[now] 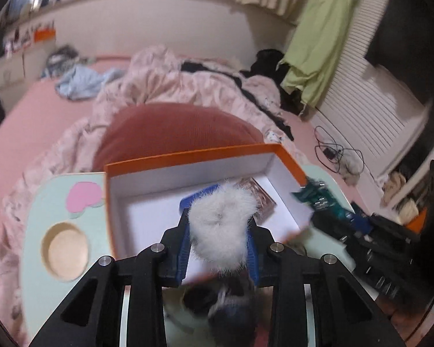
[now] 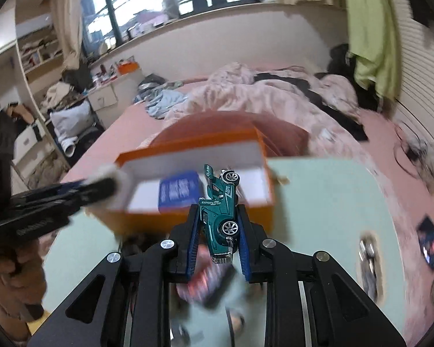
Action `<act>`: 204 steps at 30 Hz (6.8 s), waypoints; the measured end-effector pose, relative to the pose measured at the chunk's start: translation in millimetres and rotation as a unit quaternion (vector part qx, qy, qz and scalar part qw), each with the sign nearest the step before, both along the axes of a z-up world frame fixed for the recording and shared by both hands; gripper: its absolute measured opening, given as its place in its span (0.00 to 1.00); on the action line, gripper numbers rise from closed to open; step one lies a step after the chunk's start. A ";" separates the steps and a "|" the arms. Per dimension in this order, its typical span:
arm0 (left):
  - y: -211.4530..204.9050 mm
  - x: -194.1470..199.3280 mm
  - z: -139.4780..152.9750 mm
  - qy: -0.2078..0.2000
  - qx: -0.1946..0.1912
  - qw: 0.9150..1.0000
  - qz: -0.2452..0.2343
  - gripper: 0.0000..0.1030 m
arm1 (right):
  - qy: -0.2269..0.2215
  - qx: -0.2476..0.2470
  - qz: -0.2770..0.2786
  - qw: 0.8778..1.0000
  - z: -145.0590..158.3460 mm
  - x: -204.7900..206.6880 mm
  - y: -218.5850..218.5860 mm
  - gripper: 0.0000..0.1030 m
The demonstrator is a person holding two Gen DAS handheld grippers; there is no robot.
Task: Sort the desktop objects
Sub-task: 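Put green car in orange box with right gripper while left adds white fur ball, then withdraw both open grippers from the orange box back over the table, then grasp the silver round metal piece with the right gripper, then drop silver piece into orange box with right gripper while left drops black bag, then withdraw both open grippers from the orange box, then grasp the brown fur ball on the table with the left gripper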
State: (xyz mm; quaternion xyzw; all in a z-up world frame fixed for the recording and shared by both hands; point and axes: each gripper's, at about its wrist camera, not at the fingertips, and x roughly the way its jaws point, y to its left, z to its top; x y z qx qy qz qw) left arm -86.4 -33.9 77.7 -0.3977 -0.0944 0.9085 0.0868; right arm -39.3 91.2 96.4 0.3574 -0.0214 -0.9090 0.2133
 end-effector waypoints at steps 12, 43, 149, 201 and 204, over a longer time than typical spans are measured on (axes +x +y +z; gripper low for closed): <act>-16.6 41.4 -1.5 0.045 -0.029 0.998 0.044 0.87 | 0.021 -0.025 -0.001 0.999 11.2 -17.9 -15.9 0.61; 21.7 115.7 -87.1 -0.025 -0.124 0.992 -0.025 1.00 | -0.059 0.130 -0.055 0.988 -78.0 69.3 30.3 1.00; 3.9 -2.2 -4.6 0.032 -0.081 0.996 0.023 0.57 | 0.018 0.034 0.025 0.999 -4.1 -15.9 -29.9 0.32; 33.1 105.4 -83.2 -0.033 -0.123 0.991 -0.041 1.00 | -0.052 0.132 -0.017 0.990 -80.2 73.9 19.4 1.00; 27.5 106.7 -77.5 -0.027 -0.082 0.995 -0.053 0.99 | -0.053 0.131 -0.025 0.990 -79.5 73.0 22.7 1.00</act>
